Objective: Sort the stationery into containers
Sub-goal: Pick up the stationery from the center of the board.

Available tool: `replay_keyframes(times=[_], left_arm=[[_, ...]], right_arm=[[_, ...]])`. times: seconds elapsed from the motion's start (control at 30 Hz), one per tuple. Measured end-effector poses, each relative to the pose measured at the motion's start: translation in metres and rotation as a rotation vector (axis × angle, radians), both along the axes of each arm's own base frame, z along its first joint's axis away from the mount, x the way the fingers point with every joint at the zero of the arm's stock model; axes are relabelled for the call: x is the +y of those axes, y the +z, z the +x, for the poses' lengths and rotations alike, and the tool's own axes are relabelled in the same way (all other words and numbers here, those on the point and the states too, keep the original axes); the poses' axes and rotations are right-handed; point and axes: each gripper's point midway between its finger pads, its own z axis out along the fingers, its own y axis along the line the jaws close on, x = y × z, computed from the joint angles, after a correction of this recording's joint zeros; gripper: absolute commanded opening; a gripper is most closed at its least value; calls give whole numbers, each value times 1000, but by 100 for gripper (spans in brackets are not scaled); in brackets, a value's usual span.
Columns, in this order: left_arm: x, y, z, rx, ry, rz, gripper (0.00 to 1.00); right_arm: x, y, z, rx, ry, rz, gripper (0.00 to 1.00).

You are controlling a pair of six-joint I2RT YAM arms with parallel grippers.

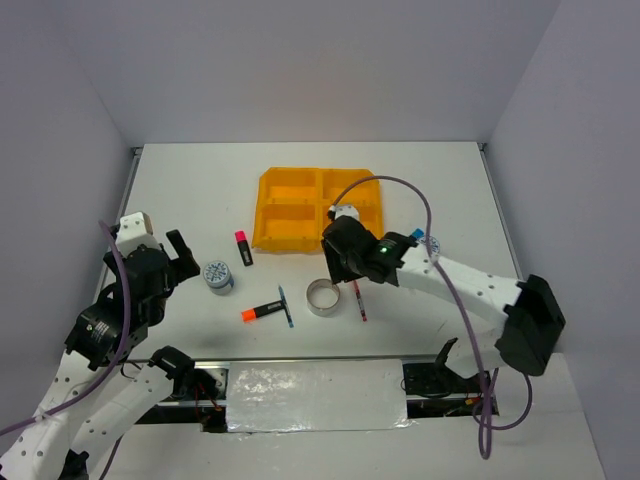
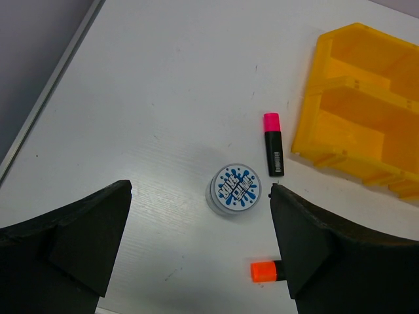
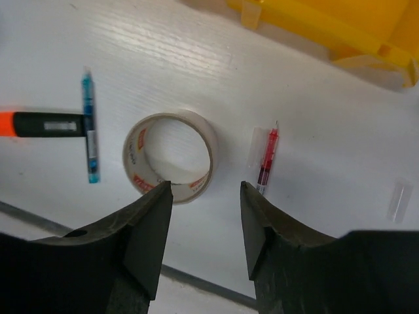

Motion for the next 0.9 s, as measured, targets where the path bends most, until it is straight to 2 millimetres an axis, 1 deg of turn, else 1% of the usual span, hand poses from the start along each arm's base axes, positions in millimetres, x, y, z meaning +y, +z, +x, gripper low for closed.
replay_keyframes(times=[0.13,0.2,0.27,0.3,0.33,0.4,0.47,0.53,0.6,0.63,0.73,0.9], left_arm=[[0,0,0,1,-2,-1,99],[0,-1,0,3,-2,0,99],[0,-2,0,5,-2,1,99],[0,-2,0,6,-2,1,99],[0,-3,0,6,-2,2,99],[-1,-3,0,7,-3,2,99],[-1,-4,0,10,-4,2,99],[-1,-4,0,11,-6,2,99],[-1,-4,0,11,-6,2,99],[-1,-4,0,12,-7,2,99],[-2,-4,0,12,-8,1,99],[-2,-4,0,12,-9,1,99]], right_arm=[[10,-47,13,65,13,-107,52],[12,-66,16,97,20,-134,51],[12,-81,20,125,20,-151,46],[12,-86,22,133,21,-154,41],[13,-90,23,142,22,-152,41],[16,-94,26,144,25,-145,39],[20,-95,27,145,33,-127,34],[24,-94,27,144,41,-108,34],[26,-94,27,144,45,-100,28],[27,-94,27,145,46,-97,27],[29,-94,27,145,51,-88,26],[30,-94,26,145,58,-87,33]])
